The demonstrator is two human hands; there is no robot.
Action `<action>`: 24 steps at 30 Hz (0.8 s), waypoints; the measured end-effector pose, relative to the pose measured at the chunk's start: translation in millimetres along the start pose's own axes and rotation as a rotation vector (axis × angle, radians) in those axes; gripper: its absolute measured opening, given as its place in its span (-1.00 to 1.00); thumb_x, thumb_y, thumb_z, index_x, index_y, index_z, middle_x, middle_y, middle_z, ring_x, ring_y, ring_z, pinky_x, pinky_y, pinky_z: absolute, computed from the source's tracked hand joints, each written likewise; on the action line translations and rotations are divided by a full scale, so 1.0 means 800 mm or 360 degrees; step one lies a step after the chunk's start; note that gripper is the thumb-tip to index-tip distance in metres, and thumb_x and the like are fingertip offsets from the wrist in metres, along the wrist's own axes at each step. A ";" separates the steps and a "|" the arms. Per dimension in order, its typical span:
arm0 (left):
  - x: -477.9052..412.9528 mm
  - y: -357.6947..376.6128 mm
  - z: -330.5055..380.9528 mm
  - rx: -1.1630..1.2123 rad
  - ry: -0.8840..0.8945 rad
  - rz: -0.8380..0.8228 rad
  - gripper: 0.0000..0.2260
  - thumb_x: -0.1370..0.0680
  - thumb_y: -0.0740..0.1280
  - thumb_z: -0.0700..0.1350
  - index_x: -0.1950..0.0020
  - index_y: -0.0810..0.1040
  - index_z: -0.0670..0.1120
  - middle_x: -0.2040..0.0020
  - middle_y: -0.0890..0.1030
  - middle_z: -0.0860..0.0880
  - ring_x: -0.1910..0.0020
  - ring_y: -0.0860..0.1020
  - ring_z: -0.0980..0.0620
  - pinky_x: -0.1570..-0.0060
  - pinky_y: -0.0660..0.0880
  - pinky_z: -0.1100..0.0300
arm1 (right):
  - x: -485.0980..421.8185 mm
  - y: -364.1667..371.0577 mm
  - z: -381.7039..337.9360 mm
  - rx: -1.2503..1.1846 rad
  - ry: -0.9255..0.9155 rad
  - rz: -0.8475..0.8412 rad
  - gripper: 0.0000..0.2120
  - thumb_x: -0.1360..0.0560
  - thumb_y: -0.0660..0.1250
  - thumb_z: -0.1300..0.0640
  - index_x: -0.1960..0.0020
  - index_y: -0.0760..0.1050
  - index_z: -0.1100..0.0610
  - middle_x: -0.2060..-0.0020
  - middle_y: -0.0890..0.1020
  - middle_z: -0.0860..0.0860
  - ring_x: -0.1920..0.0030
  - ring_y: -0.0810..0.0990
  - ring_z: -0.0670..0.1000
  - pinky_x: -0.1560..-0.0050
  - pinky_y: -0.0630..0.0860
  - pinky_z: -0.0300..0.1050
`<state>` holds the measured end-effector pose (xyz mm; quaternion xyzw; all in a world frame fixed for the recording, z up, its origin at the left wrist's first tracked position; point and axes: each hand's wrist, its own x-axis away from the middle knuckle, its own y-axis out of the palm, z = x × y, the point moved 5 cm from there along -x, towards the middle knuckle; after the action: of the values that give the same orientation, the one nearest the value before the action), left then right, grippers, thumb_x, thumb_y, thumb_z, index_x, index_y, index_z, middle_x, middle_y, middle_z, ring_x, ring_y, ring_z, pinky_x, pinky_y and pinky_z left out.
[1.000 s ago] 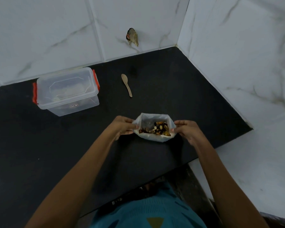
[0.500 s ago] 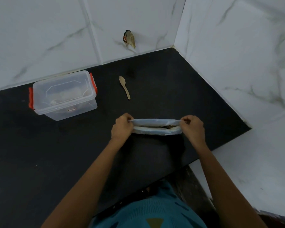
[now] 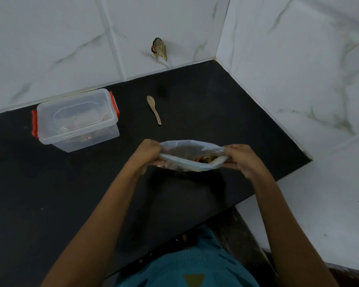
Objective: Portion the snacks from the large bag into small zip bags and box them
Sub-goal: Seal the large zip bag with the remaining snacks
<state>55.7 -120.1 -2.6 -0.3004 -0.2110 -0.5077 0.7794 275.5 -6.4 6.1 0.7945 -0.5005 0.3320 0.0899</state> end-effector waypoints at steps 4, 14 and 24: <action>0.005 0.004 -0.005 0.0355 -0.0153 -0.0062 -0.82 -0.58 0.19 -0.18 -0.15 0.43 -0.20 0.09 0.52 -0.13 0.19 0.52 0.05 0.31 0.50 0.33 | -0.001 -0.006 0.002 -0.0023 0.0041 0.0154 -0.92 -0.51 0.24 0.30 0.12 0.48 0.29 0.15 0.56 0.17 0.20 0.58 0.02 0.32 0.56 -0.22; 0.002 0.005 -0.028 0.0867 -0.0167 0.0090 -0.78 -0.61 0.17 -0.13 -0.16 0.45 -0.23 0.00 0.56 -0.17 0.02 0.58 -0.02 0.02 0.53 0.16 | -0.007 -0.007 0.019 -0.0676 0.0070 -0.0099 -0.84 -0.58 0.18 0.21 -0.05 0.44 0.30 -0.02 0.56 0.21 0.00 0.59 0.08 -0.02 0.52 -0.05; 0.012 0.025 -0.037 0.1418 -0.0284 -0.0234 -0.91 -0.53 0.26 -0.26 0.05 0.54 -0.25 0.15 0.62 -0.18 0.14 0.63 -0.01 0.16 0.59 0.14 | -0.006 0.007 0.041 -0.0689 0.0331 -0.0219 -0.91 -0.48 0.31 0.26 0.03 0.51 0.18 0.09 0.60 0.09 0.06 0.58 0.01 0.10 0.52 -0.13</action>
<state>78.5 -140.7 -23.5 0.0372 -0.4956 -0.3936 0.7734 283.9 -20.9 -22.6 0.7504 -0.4927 0.2902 0.3315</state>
